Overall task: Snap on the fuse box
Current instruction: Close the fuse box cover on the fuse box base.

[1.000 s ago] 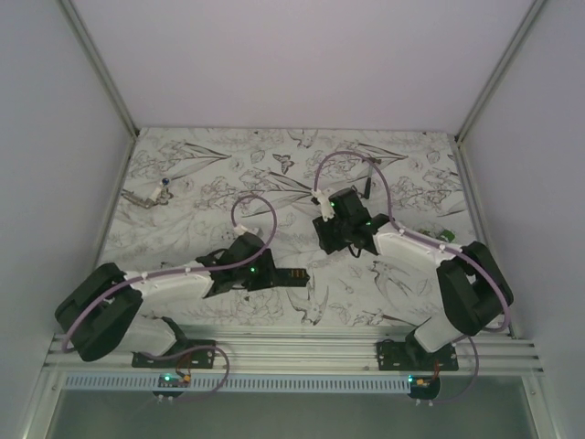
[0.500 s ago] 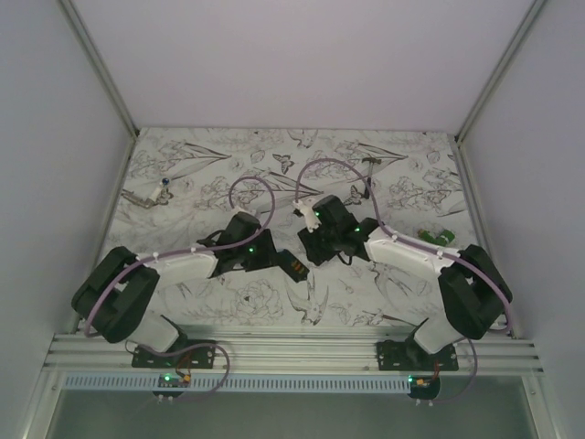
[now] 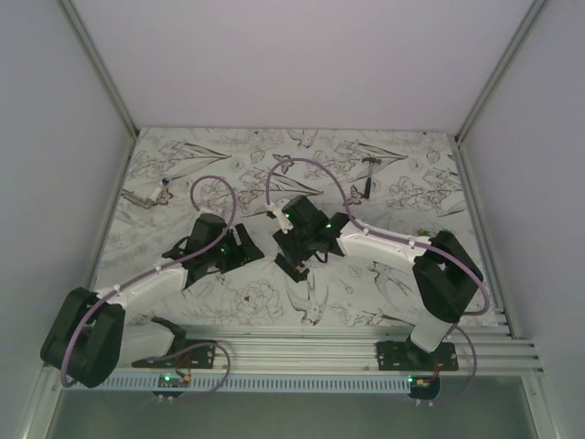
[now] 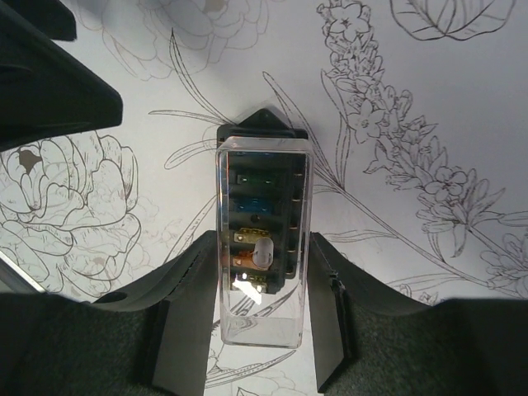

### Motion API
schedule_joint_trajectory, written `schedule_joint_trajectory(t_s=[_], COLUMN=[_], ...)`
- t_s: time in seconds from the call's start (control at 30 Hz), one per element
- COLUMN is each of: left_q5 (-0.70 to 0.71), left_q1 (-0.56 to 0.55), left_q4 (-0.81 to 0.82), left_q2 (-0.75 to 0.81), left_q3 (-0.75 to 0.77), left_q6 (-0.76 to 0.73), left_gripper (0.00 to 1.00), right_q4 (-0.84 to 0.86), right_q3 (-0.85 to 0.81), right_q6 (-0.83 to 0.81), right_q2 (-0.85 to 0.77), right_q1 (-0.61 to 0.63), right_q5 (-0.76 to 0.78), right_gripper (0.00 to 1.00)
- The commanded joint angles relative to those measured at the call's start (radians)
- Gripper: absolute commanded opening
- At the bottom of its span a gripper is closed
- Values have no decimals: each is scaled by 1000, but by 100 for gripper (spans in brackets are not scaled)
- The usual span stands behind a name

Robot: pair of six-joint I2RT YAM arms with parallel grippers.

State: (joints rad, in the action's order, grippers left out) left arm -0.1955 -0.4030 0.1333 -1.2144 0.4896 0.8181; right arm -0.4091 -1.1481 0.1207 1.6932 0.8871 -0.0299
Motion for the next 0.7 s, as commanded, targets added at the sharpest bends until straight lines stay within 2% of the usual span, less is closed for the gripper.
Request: schedule_joint_trajectory(t_s=[0.0, 0.67], left_q5=[-26, -31], left_q1=[27, 36], left_q4=[-45, -60], left_q2=[40, 62], left_q3=[-26, -36], left_q6=[3, 14], left_gripper=[74, 76], right_q4=[-35, -23], right_q3=[-55, -85], right_q6=[29, 64], right_q2=[34, 122], right_q1=[22, 42], right_q5=[35, 50], right_gripper=[42, 48])
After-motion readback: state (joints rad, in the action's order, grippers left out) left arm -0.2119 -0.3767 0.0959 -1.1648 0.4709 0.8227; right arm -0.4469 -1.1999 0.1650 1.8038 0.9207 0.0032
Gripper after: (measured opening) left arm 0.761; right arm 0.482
